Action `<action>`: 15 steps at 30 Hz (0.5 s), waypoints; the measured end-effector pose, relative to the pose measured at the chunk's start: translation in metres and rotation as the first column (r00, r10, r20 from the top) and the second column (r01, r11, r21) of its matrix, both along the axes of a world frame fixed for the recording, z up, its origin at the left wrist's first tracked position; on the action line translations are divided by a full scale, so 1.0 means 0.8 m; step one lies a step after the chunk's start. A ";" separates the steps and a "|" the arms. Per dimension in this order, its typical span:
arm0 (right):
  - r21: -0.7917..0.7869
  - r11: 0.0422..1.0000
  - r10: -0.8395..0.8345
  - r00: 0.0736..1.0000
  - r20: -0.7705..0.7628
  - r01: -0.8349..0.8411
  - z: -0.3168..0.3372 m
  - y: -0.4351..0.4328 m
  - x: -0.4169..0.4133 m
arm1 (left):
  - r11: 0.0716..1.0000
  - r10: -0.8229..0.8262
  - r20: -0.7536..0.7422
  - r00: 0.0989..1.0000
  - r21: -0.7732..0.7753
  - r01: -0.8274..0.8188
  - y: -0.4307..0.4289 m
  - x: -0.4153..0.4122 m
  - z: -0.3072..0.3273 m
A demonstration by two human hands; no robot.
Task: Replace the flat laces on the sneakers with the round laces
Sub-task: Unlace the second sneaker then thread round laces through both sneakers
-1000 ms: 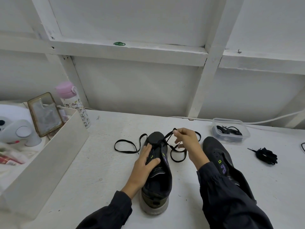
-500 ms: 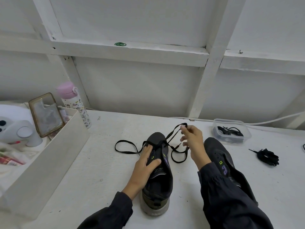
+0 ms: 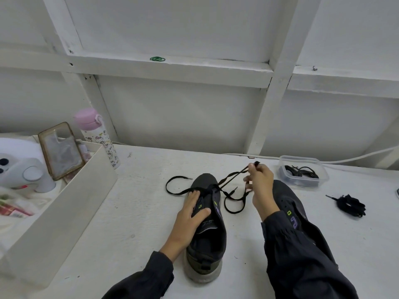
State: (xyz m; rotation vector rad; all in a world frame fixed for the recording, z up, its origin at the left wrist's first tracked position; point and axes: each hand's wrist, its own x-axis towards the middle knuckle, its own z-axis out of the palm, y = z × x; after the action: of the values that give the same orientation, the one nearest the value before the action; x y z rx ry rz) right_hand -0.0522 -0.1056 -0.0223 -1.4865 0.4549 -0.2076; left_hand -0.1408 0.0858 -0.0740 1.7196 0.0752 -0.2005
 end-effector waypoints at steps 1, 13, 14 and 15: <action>-0.004 1.000 -0.001 1.000 -0.016 0.001 0.000 -0.003 0.000 | 1.000 0.001 -0.003 1.000 -0.001 -0.001 0.000 0.000 0.000; -0.247 0.780 0.529 0.817 -0.229 -0.575 -0.011 0.020 -0.019 | 1.000 -0.008 0.006 1.000 0.029 0.008 0.000 0.002 -0.001; -0.241 0.815 0.486 0.848 -0.211 -0.527 -0.007 0.017 -0.016 | 1.000 -0.010 0.005 1.000 0.024 0.009 0.000 0.002 -0.001; -0.228 0.866 0.412 0.893 -0.179 -0.445 -0.005 0.013 -0.013 | 1.000 -0.011 0.004 1.000 0.018 0.010 0.000 0.002 -0.001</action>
State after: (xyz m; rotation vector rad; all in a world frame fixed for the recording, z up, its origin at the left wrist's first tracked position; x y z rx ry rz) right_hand -0.0627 -0.0949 -0.0264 -1.8307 0.1861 0.1895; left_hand -0.1395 0.0860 -0.0744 1.7389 0.0650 -0.2043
